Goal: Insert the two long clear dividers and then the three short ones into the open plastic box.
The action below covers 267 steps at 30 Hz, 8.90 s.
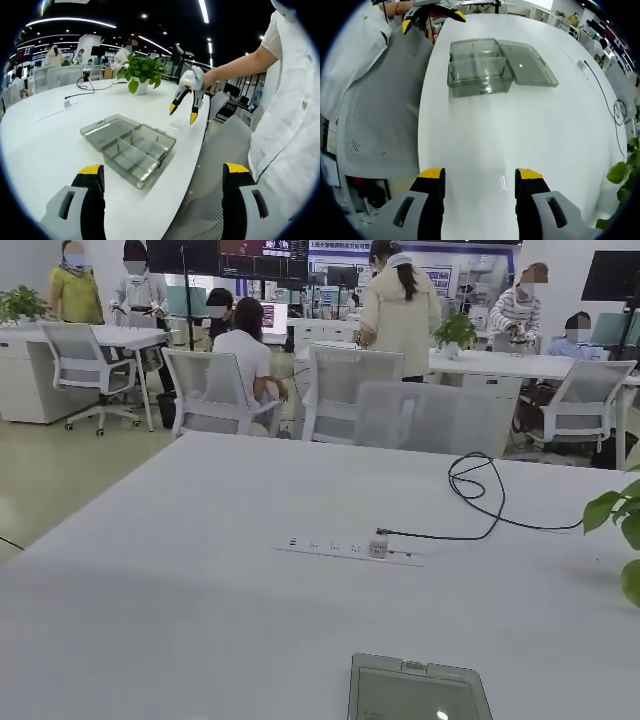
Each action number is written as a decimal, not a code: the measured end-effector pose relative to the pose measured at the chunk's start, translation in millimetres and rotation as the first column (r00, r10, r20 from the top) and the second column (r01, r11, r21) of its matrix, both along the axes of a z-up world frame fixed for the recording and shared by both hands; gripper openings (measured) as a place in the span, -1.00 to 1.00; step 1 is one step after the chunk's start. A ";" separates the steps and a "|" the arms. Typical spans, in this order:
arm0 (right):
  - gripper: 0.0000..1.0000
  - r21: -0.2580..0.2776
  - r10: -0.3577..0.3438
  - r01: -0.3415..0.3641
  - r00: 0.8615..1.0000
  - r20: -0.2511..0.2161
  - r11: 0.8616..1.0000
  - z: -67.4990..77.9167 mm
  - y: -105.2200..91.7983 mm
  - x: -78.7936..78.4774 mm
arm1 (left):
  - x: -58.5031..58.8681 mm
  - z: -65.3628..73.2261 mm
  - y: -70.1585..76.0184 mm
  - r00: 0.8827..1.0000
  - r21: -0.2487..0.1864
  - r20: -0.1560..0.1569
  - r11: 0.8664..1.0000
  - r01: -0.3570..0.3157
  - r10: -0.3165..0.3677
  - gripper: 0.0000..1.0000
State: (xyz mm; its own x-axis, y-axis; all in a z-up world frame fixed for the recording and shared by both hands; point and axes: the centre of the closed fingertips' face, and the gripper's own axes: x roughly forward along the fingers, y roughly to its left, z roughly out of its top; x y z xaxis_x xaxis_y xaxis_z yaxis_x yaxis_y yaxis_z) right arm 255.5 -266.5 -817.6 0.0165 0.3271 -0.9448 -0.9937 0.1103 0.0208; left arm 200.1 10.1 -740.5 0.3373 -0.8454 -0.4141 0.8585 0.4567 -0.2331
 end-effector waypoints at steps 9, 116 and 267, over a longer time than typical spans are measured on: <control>0.09 -0.126 0.124 -0.122 0.992 0.004 0.984 -23.7 -15.8 4.1 | 0.7 -0.2 1.0 1.000 0.000 -0.006 1.000 -0.001 0.001 1.00; -0.35 0.132 0.178 -0.236 0.920 0.348 0.963 145.1 183.9 -33.6 | 28.1 61.0 -104.8 0.799 -0.364 -0.599 0.871 -0.330 0.052 -0.79; -0.94 0.132 0.131 -0.131 0.991 0.004 0.983 49.3 161.2 17.2 | -6.5 0.3 -21.2 0.999 0.003 0.042 0.999 0.033 -0.033 0.85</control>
